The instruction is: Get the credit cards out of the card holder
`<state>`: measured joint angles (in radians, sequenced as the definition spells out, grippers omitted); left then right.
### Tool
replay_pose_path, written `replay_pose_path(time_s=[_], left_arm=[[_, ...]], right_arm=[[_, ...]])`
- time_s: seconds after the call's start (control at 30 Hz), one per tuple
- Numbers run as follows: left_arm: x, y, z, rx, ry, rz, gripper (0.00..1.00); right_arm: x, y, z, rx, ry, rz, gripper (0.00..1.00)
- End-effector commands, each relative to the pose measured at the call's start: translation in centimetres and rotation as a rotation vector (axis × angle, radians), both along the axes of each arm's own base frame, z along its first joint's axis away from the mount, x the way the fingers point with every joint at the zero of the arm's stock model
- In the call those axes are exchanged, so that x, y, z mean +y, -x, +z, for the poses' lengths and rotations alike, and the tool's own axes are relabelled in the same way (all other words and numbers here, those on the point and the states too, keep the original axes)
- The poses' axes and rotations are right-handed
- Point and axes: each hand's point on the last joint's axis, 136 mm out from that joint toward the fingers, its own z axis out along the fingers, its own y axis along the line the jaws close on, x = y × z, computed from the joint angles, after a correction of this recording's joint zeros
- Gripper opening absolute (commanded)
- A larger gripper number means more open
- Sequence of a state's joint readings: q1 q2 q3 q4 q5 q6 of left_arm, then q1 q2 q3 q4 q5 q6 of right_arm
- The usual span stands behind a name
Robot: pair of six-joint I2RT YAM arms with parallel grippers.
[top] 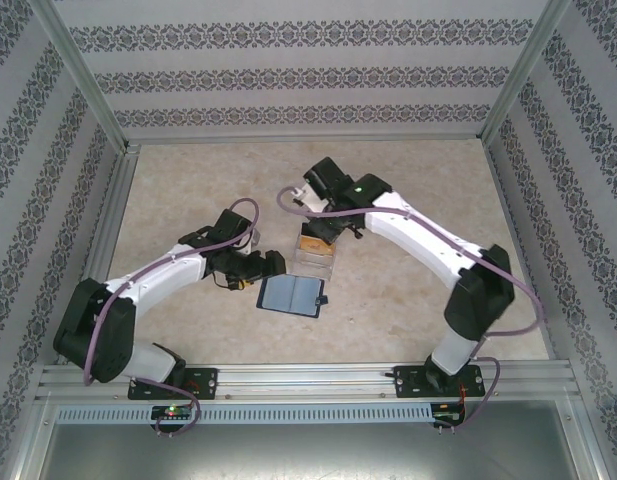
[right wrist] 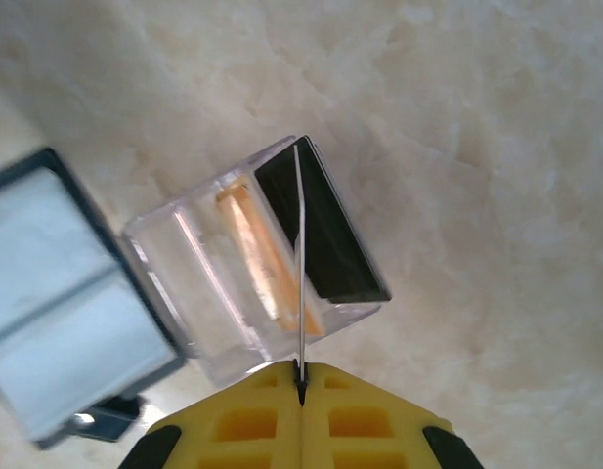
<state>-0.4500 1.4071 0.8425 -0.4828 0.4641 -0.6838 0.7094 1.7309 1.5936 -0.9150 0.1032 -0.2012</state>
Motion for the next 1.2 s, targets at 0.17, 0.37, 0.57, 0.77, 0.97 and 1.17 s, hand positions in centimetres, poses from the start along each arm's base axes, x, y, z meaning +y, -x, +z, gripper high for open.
replay_pose_path(time_s=[0.17, 0.37, 0.57, 0.77, 0.97, 1.17], left_arm=[[1.9, 0.6, 0.6, -0.004, -0.06, 0.039, 1.0], [2.1, 0.6, 0.6, -0.005, -0.06, 0.046, 0.99], [2.0, 0.6, 0.5, -0.002, -0.059, 0.044, 1.0], [2.0, 0.6, 0.3, 0.003, -0.058, 0.044, 0.99], [2.1, 0.5, 0.2, 0.005, -0.059, 0.047, 1.0], [2.1, 0.6, 0.1, 0.01, -0.06, 0.047, 0.99]], right_arm=[[0.1, -1.0, -2.8, 0.002, 0.272, 0.214, 0.0], [0.2, -1.6, -4.5, 0.021, 0.319, 0.246, 0.0], [0.0, -1.9, -5.5, 0.035, 0.324, 0.244, 0.0], [-0.2, -2.1, -6.7, 0.057, 0.326, 0.239, 0.0], [-0.1, -2.4, -7.5, 0.068, 0.323, 0.231, 0.0], [-0.1, -2.6, -8.1, 0.082, 0.316, 0.22, 0.0]])
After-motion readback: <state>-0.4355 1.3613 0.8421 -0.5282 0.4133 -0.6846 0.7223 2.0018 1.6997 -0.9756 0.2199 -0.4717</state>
